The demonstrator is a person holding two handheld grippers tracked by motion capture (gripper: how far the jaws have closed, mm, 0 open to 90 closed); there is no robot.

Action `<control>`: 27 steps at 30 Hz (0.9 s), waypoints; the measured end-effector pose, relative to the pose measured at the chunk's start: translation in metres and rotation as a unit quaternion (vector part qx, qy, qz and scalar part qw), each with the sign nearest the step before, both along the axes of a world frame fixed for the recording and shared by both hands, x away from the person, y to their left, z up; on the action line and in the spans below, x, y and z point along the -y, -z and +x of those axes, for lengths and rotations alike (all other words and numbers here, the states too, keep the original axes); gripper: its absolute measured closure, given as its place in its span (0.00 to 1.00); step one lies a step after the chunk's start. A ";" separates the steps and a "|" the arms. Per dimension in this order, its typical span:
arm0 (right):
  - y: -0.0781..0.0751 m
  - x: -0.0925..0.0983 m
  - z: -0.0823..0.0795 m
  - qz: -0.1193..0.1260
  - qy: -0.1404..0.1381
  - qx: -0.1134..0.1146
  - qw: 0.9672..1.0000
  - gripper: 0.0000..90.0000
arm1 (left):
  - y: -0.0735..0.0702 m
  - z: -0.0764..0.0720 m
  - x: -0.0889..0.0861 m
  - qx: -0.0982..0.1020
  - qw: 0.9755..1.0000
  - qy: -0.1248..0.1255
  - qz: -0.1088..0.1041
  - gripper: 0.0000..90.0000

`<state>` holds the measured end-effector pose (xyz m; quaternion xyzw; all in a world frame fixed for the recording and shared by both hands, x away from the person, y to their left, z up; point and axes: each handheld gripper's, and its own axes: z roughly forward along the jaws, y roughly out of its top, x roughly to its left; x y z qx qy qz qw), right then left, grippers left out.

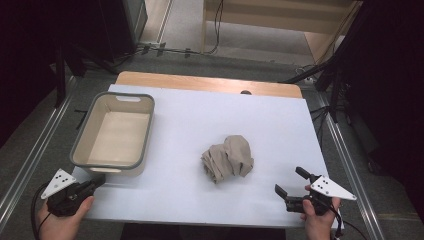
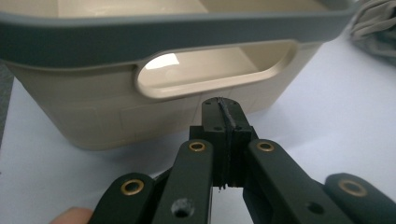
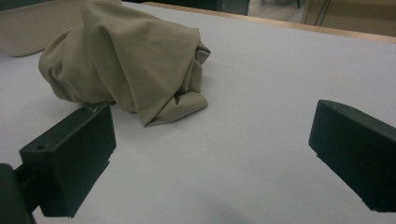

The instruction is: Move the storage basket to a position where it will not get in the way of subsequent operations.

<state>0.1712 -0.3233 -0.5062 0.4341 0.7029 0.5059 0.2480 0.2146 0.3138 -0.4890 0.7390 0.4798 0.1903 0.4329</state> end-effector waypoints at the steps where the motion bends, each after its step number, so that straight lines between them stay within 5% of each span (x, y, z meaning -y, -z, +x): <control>1: 0.000 0.000 0.000 0.000 0.000 0.000 1.000 0.00 | 0.001 0.001 0.001 -0.001 1.000 -0.002 0.000 1.00; 27: 0.001 0.001 -0.001 0.003 0.003 -0.002 1.000 0.00 | -0.001 0.026 0.009 -0.005 1.000 -0.018 0.000 1.00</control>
